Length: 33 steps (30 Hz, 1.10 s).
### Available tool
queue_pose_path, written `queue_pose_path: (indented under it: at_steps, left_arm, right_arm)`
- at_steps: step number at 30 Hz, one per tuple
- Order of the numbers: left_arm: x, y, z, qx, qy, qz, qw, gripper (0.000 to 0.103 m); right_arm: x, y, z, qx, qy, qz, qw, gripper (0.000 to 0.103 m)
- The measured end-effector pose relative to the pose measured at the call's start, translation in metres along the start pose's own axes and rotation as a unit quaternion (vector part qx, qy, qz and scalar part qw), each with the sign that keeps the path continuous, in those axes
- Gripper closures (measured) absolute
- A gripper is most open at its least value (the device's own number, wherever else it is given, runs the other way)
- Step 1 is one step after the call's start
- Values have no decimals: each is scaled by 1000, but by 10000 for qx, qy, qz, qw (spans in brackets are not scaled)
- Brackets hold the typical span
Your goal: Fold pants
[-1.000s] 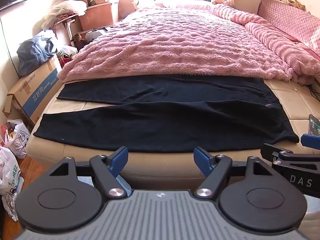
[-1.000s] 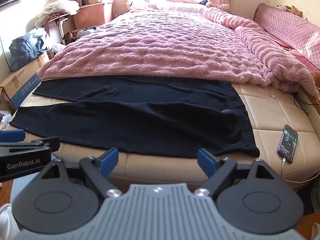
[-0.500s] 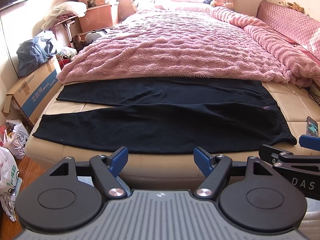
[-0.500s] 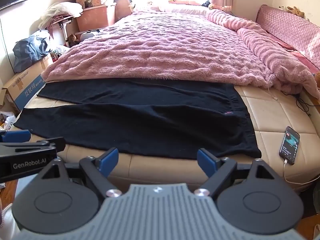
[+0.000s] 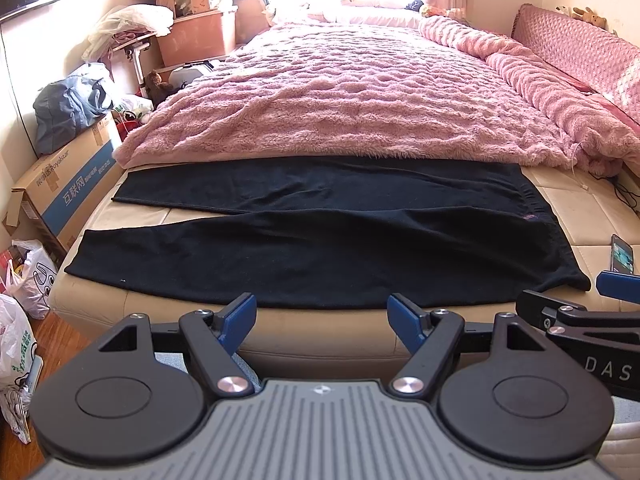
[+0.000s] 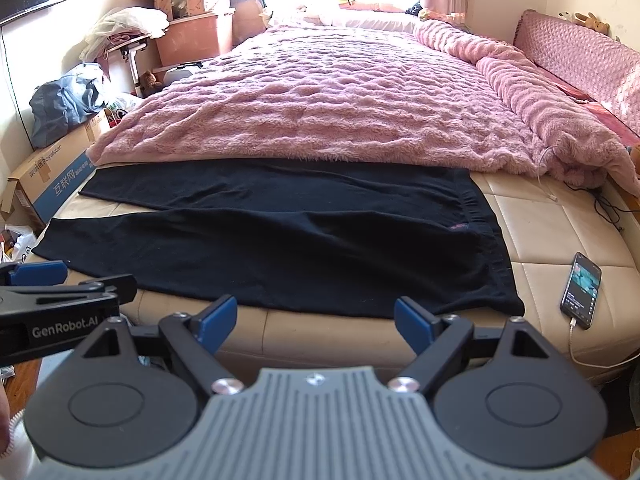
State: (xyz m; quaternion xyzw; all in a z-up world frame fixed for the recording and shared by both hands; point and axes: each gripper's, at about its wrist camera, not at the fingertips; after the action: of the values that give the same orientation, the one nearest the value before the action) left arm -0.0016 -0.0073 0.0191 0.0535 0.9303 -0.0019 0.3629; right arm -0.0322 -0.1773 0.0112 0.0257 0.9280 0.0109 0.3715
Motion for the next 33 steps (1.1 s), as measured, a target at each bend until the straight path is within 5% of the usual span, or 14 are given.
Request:
queue_pose_path:
  at_steps: [33]
  left_arm:
    - [2, 3, -2, 20, -45, -24, 10000, 16]
  right_arm:
    - [0, 0, -2, -2, -5, 2, 10000, 21]
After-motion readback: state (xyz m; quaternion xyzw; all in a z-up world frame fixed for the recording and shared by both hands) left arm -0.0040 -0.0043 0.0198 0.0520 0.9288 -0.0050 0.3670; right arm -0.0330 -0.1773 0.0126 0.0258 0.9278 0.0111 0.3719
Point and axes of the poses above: each gripper's, at about its wrist camera, not at the fingertips, and z roughly the way its jaws point, y to its left, x to its underside, and after that the axes turned 1 degree about x, right-handed
